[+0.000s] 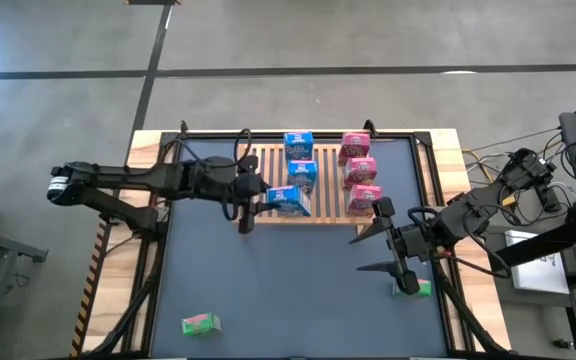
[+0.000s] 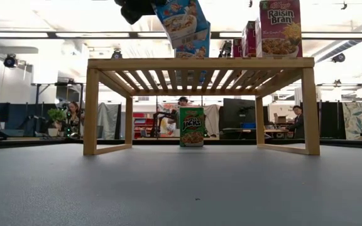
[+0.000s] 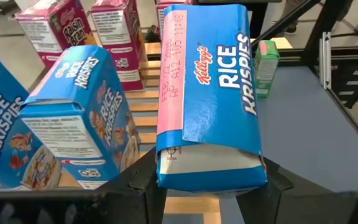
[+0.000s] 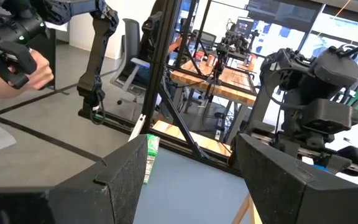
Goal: Stack cereal on shelf
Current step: Put the blue cereal box on the shelf
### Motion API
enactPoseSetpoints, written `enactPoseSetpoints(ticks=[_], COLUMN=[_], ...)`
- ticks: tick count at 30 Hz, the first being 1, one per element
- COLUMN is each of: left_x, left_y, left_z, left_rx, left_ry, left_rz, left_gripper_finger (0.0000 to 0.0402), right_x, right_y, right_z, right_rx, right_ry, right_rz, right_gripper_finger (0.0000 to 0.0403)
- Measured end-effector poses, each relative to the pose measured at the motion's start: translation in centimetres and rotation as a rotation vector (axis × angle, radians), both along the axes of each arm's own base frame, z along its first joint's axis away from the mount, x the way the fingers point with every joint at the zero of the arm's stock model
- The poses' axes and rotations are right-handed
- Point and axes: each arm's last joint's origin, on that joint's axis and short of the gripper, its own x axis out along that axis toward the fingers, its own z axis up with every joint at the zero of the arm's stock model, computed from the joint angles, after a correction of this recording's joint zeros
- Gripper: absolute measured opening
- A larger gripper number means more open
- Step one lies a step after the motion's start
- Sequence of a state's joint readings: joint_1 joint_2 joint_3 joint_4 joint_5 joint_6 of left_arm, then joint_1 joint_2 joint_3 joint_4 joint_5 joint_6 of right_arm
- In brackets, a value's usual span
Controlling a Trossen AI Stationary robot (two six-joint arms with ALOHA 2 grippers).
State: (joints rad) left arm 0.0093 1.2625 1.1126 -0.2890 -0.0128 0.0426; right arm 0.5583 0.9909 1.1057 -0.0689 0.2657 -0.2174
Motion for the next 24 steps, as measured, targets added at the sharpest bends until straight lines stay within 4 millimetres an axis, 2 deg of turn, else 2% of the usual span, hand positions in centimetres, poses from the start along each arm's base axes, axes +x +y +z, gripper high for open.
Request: enactPoseSetpoints(ticks=[7, 12, 18, 24], left_x=[0.7, 2.5, 3.8, 4.5], left_y=[0.3, 0.6, 0.6, 0.8], left_z=[-0.6, -0.5, 0.6, 2.2], left_rx=[0.036, 0.04, 0.054, 0.069], left_ry=[0.031, 0.087, 0.224, 0.198], left_rz=[-0.015, -0.035, -0.052, -0.052], left_gripper_finger=[0.0137, 0.0137, 0.0137, 0.0137], right_x=[0.0, 0.0, 0.0, 0.0], right_y=[0.0, 0.0, 0.0, 0.0], right_z=[0.0, 0.0, 0.0, -0.1], right_rx=[-0.001, 0.001, 0.018, 0.02], right_ry=[0.0, 0.001, 0.007, 0.012], right_rz=[0.0, 0.0, -0.001, -0.001], right_gripper_finger=[0.0235, 0.0235, 0.0235, 0.0235])
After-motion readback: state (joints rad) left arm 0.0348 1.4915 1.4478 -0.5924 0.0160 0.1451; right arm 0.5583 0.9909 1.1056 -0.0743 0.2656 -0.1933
